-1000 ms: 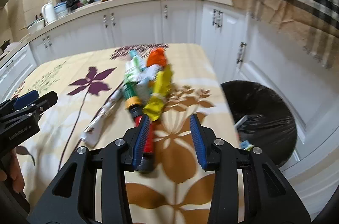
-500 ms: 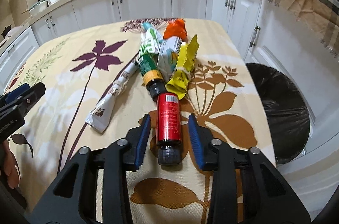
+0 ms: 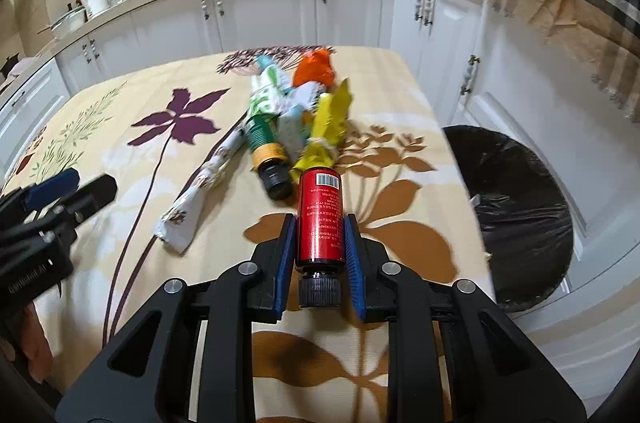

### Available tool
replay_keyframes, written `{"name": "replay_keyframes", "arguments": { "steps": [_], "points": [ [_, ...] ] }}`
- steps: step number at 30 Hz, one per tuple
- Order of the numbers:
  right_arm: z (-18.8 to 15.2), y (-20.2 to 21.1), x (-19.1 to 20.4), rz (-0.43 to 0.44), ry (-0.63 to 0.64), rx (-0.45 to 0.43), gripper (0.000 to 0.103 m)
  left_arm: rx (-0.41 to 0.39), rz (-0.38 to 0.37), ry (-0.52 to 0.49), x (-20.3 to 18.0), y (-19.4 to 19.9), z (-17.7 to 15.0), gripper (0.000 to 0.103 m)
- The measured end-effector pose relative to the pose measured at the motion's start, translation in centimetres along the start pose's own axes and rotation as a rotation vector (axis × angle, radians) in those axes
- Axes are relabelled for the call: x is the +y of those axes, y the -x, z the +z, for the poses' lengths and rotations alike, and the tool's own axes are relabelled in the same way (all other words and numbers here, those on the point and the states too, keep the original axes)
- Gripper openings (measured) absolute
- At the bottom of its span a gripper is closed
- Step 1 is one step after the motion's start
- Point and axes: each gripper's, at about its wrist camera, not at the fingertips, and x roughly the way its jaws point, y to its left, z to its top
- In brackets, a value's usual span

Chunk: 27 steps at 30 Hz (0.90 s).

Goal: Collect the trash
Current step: 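Grasp the white printed tube with the left gripper while the right gripper holds the red can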

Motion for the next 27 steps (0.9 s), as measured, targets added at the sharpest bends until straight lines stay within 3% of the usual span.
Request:
{"name": "replay_keyframes", "arguments": {
  "steps": [7,9,11,17,18,19,27],
  "points": [
    [0.3,0.7,-2.2,-0.022,-0.035,-0.034,0.023,0.029,-0.048,-0.042,-2.9,-1.8,0.5,0.068],
    [0.3,0.8,-2.6,-0.022,-0.043,-0.037,0.023,0.051,-0.06,-0.052,-3.5,-2.5,0.5,0.064],
    [0.2,0.8,-3.1,-0.021,-0.052,-0.039,0.023,0.074,-0.065,-0.064,-4.1,-3.2,0.6,0.053],
    [0.3,0.6,-3.9,-0.012,-0.067,-0.039,0.023,0.132,-0.094,-0.093,-5.0,-4.5,0.6,0.035],
    [0.3,0.5,-4.0,-0.01,-0.069,-0.038,0.023,0.139,-0.099,-0.101,-5.1,-4.7,0.6,0.03],
    [0.3,0.5,-4.1,-0.008,-0.07,-0.039,0.023,0.146,-0.104,-0.108,-5.3,-4.8,0.5,0.019],
    [0.2,0.7,-4.0,0.007,-0.072,-0.053,0.023,0.107,-0.097,-0.116,-5.3,-3.9,0.5,0.017]
  ]
}}
